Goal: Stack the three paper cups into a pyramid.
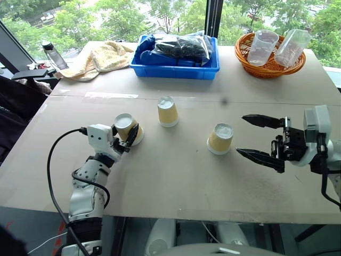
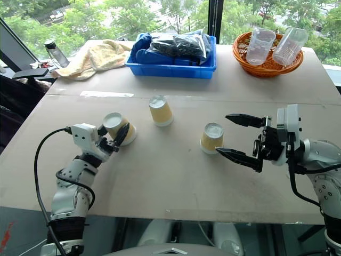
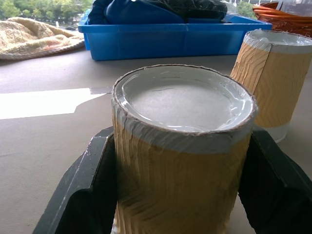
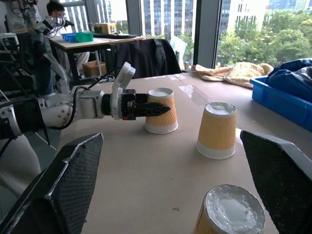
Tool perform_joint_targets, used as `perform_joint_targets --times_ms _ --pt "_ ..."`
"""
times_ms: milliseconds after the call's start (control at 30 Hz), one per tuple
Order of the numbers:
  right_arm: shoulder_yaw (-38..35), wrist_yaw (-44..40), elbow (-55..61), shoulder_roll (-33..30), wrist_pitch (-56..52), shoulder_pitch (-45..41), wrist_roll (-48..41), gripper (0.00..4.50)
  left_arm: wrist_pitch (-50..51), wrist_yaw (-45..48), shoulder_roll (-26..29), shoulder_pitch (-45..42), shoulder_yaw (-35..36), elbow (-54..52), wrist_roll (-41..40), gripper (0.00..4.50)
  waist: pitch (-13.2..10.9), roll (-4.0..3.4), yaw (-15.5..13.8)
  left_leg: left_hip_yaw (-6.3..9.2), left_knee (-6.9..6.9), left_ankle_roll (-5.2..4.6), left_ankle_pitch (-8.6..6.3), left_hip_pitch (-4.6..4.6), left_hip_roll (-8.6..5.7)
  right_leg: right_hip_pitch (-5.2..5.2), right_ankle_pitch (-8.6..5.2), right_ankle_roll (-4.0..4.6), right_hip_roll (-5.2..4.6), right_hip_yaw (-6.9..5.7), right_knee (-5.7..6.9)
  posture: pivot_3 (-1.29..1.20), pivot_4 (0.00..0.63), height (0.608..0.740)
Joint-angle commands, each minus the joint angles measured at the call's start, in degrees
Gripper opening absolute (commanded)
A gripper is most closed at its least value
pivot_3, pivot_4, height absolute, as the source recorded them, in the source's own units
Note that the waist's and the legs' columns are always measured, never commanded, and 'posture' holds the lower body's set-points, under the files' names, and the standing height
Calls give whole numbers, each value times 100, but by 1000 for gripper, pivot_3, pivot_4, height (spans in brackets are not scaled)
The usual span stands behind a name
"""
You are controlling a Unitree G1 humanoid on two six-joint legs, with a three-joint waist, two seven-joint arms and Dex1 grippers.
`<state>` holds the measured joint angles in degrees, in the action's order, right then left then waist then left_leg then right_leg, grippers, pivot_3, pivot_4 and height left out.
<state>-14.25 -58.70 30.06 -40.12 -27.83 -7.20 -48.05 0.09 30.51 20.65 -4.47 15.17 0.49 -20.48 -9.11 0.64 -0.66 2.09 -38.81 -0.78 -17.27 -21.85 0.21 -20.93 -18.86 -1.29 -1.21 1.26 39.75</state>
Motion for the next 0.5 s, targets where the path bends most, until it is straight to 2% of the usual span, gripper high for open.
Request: perform_joint_targets --times_ms 33,133,300,500 --pt "-171 50 216 -41 130 37 -98 4500 48 168 109 -71 -25 -366 -165 2628 0 0 0 0 0 0 0 0 0 0 0 0 0 0 0 0 150 740" --pt "-202 87 239 -61 149 93 -106 4500 146 305 171 -143 -101 -426 -168 2628 -1 1 -1 0 0 0 0 0 0 0 0 0 0 0 0 0 150 740" --pt "-366 121 256 -121 192 265 -130 4500 527 1007 295 -482 -950 -637 -123 2628 -1 2 -20 2 0 1 1 -3 0 0 0 0 -1 -3 -1 0 150 740" --pt "-715 134 344 -150 223 739 -192 4500 685 1570 -57 -1557 -1888 160 84 2628 -2 3 -21 2 0 7 4 -4 -2 0 0 0 4 -3 1 0 150 740"
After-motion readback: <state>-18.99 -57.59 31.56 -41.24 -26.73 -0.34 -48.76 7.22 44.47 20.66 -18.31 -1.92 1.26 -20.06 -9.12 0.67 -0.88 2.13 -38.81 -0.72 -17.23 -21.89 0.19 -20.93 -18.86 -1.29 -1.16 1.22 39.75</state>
